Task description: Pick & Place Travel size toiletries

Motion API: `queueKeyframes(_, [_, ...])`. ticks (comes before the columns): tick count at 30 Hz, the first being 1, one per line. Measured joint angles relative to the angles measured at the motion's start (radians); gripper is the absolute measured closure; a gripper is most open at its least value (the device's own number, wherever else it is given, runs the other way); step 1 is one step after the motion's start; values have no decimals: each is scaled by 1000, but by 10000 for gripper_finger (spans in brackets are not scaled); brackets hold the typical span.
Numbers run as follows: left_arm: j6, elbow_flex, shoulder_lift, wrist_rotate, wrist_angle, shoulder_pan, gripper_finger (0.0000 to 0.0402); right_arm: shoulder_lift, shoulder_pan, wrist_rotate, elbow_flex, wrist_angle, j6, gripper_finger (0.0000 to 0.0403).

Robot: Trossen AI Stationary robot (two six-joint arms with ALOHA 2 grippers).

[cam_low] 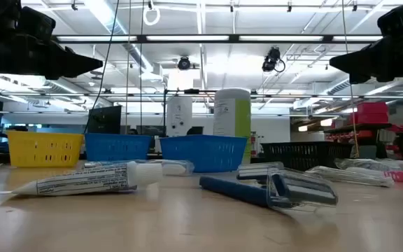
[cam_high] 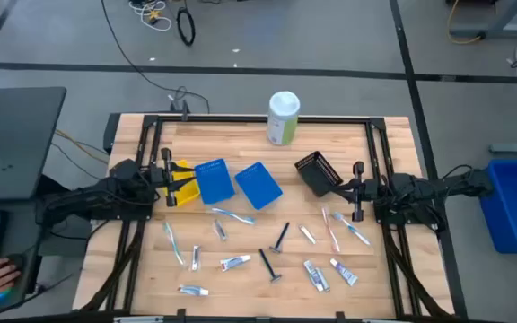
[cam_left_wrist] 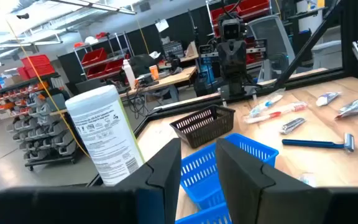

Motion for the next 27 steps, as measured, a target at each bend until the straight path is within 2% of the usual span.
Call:
queueKeyframes(22, [39,0,0,0,2,0,294,0,0,2,0,1,0,390])
queueKeyframes(25, [-85,0,0,33,11,0,294,0,0,19,0,21,5,390])
queueKeyframes(27, [-171,0,0,70,23,0,294,0,0,-9,0,24,72,390])
